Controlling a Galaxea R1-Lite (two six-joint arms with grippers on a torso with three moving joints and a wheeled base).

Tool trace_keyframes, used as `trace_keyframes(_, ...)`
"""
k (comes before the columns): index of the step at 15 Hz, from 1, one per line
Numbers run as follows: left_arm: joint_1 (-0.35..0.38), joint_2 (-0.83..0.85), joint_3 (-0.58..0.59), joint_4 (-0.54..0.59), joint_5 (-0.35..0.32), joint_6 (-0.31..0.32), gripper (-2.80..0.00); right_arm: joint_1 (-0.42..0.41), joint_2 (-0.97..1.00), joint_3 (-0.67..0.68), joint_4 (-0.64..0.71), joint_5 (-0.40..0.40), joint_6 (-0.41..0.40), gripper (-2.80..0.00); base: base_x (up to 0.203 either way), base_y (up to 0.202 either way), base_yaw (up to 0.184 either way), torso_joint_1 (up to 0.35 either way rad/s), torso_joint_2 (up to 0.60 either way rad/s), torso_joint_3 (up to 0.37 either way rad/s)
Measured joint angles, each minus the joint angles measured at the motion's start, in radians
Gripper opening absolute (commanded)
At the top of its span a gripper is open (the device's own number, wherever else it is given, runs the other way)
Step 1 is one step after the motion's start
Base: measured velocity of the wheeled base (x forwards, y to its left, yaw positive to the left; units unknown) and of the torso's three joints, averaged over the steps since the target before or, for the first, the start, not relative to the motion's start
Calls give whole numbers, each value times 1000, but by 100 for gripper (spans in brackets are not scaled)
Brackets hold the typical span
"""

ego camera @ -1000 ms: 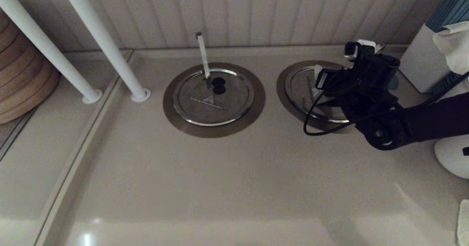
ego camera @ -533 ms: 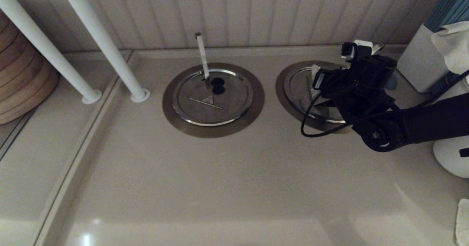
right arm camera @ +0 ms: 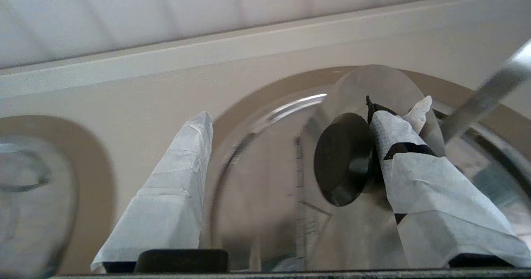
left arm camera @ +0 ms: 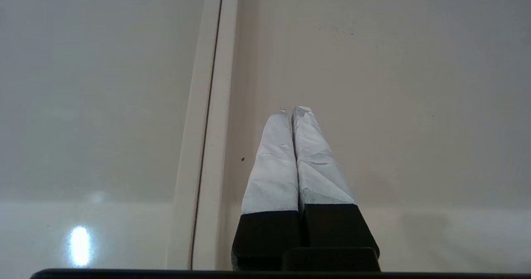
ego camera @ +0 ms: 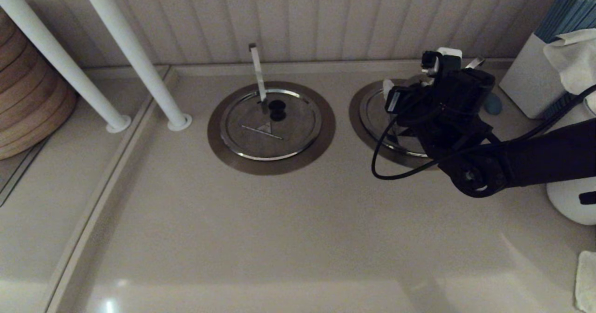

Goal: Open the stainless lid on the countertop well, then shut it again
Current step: Open the lid

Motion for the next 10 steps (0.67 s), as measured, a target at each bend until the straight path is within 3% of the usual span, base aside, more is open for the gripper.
trace_keyframes(7,-2,0,0,-1,0,0,-280,54,9,26,38,5,1,0,0,0,0,3,4,-2)
trace_keyframes(10,0,0,0,0,0,0,-280,91,8,45,-15,0,-1,0,0,0,0,9,5,-5)
